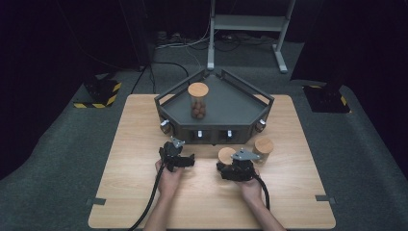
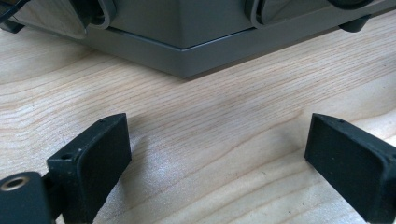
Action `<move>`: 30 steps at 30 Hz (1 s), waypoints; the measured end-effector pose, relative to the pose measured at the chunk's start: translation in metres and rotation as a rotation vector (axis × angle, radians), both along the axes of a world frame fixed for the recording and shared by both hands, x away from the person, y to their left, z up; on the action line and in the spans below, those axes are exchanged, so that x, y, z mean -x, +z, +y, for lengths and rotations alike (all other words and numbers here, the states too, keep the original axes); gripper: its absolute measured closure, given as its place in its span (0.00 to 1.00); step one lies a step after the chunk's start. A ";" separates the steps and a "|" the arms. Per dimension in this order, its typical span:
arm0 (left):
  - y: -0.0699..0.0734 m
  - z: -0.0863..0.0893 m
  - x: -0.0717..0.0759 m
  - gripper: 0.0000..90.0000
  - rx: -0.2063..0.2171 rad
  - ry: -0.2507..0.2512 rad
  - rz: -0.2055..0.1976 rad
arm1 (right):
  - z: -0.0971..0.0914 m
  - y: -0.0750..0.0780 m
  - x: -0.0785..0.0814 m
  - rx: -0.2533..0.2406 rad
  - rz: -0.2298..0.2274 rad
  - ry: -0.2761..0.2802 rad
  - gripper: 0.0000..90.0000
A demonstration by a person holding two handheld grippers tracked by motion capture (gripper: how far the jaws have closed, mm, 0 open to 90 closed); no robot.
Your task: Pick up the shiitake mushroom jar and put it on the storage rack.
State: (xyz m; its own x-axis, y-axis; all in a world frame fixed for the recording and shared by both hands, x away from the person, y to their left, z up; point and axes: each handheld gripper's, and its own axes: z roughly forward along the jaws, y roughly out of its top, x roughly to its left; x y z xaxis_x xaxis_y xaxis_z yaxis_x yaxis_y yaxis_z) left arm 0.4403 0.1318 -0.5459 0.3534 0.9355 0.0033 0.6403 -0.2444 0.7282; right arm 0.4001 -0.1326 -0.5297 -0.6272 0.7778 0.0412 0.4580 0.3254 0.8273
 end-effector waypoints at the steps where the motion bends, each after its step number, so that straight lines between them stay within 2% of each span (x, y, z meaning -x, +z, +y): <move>1: 0.000 0.000 0.000 0.08 0.000 0.000 0.000 | 0.000 0.000 0.000 0.001 0.000 0.000 0.28; 24: 0.000 0.000 0.000 0.08 0.000 0.000 0.000 | -0.005 0.013 0.002 -0.001 0.006 0.022 0.28; 30: 0.000 0.000 0.000 0.08 0.000 0.000 0.000 | -0.004 0.015 0.001 0.002 0.022 0.036 0.28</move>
